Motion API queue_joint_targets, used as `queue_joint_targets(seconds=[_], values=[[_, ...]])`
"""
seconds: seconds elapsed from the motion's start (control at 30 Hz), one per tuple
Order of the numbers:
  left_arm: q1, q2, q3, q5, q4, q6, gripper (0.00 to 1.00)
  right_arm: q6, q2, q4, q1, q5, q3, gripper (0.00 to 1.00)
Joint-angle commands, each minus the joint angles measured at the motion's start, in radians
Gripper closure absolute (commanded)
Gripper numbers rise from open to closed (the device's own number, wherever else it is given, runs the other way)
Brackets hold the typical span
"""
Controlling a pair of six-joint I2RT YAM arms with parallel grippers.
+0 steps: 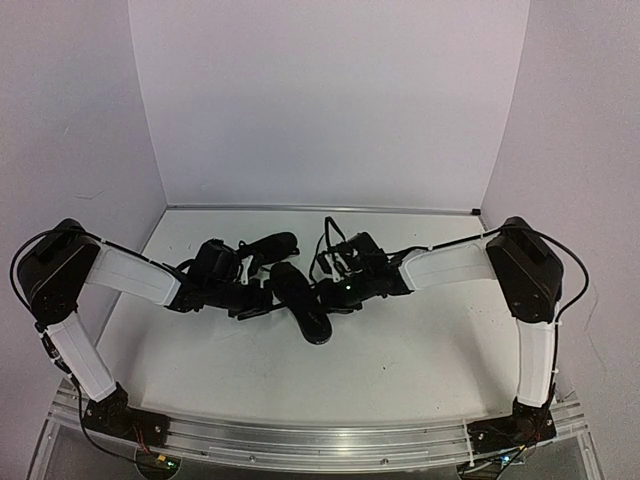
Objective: Tie the shoes
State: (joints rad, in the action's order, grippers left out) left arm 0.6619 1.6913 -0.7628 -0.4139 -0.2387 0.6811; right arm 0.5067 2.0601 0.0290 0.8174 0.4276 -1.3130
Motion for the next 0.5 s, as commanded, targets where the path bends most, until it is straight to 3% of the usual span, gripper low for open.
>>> queue_joint_targets(seconds=[0.0,0.13,0.47], values=[[-0.003,-0.027,-0.010,0.019,0.007,-0.008,0.25,-0.024,0.024,0.132,0.020,-0.066,-0.009,0.76],[-0.008,-0.011,-0.014,0.025,0.007,-0.011,0.25,0.006,-0.042,0.140,0.022,-0.099,0.063,1.00],[-0.010,0.121,-0.082,-0.083,-0.096,-0.010,0.25,0.170,-0.307,0.054,0.069,-0.168,0.328,1.00]])
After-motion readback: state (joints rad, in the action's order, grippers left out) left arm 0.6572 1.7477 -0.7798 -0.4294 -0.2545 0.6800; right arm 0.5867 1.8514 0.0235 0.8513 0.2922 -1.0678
